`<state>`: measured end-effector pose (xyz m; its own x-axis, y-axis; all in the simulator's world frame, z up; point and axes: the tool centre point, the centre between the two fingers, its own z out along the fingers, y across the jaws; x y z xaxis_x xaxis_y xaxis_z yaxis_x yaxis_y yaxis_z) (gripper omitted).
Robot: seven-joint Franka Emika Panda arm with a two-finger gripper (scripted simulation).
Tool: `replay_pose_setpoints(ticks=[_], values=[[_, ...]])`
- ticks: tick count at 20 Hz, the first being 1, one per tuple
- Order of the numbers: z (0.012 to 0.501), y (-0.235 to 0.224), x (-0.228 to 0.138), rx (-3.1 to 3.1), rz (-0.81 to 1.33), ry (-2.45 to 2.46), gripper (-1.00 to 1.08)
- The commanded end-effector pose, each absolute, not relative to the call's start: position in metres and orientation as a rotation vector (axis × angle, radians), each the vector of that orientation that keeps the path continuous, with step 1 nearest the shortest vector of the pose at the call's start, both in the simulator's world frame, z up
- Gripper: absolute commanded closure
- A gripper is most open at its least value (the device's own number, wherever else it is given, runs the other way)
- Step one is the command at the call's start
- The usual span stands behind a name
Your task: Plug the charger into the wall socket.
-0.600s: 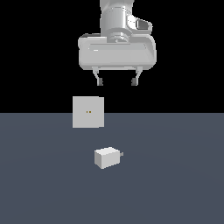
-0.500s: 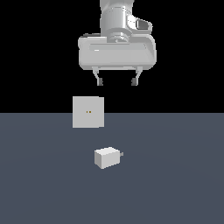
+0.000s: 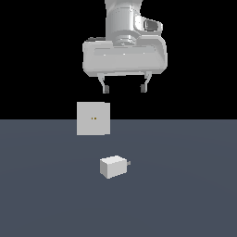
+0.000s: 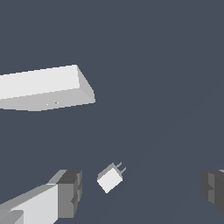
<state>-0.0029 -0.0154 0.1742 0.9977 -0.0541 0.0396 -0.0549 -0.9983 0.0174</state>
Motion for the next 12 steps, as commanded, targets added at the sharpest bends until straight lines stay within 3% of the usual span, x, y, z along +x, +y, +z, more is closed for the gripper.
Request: replay_pose_setpoints(ticks=[1, 12], values=[[0.171, -0.016, -0.006, 3.117, 0.070, -0.133, -0.92], [0.146, -0.015, -0.029, 3.064, 0.133, -0.461, -0.92]])
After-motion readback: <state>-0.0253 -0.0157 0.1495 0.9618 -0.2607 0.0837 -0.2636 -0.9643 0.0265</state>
